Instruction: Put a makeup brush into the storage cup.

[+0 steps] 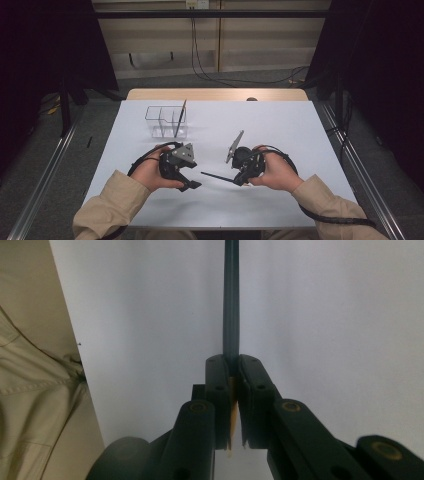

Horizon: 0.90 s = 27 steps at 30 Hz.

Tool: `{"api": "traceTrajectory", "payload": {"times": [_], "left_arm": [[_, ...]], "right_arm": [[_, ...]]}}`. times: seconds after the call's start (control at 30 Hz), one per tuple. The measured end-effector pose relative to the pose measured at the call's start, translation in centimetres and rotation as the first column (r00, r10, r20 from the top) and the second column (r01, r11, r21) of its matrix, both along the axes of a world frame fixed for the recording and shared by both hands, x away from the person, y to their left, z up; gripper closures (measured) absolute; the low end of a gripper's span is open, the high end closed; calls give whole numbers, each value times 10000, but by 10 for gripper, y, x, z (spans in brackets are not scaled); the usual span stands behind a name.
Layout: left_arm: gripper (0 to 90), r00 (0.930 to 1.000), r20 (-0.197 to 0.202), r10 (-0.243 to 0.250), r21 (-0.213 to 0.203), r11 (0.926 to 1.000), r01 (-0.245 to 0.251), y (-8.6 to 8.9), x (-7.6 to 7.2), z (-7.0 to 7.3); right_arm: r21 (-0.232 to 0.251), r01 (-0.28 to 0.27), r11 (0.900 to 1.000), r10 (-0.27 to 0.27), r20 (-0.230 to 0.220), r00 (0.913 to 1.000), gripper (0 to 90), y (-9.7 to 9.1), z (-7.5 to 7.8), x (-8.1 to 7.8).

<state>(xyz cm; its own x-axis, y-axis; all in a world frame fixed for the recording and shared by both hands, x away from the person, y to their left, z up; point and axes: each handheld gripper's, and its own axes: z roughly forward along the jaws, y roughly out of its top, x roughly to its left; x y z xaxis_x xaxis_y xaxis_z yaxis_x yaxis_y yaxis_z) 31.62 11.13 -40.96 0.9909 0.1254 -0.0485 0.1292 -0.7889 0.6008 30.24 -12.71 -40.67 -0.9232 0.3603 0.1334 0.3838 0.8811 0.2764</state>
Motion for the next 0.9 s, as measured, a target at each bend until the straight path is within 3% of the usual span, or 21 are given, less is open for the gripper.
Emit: {"api": "traceTrajectory", "payload": {"times": [0.27,0.53,0.73,0.9], "left_arm": [[420,9987,164,-483,162,9987,481,-8,2,2],[500,9970,148,-757,600,9954,747,-16,3,0],[589,9954,86,-956,743,9927,947,-21,3,-2],[663,9935,129,-1131,884,9898,1115,-23,1,-5]], "right_arm": [[98,-174,9998,173,53,9998,840,-1,1,-1],[198,-317,9993,315,135,9994,840,0,4,-3],[265,-587,9979,586,37,9983,840,3,5,-3],[266,-480,9985,482,-75,9988,839,4,4,-4]]}}
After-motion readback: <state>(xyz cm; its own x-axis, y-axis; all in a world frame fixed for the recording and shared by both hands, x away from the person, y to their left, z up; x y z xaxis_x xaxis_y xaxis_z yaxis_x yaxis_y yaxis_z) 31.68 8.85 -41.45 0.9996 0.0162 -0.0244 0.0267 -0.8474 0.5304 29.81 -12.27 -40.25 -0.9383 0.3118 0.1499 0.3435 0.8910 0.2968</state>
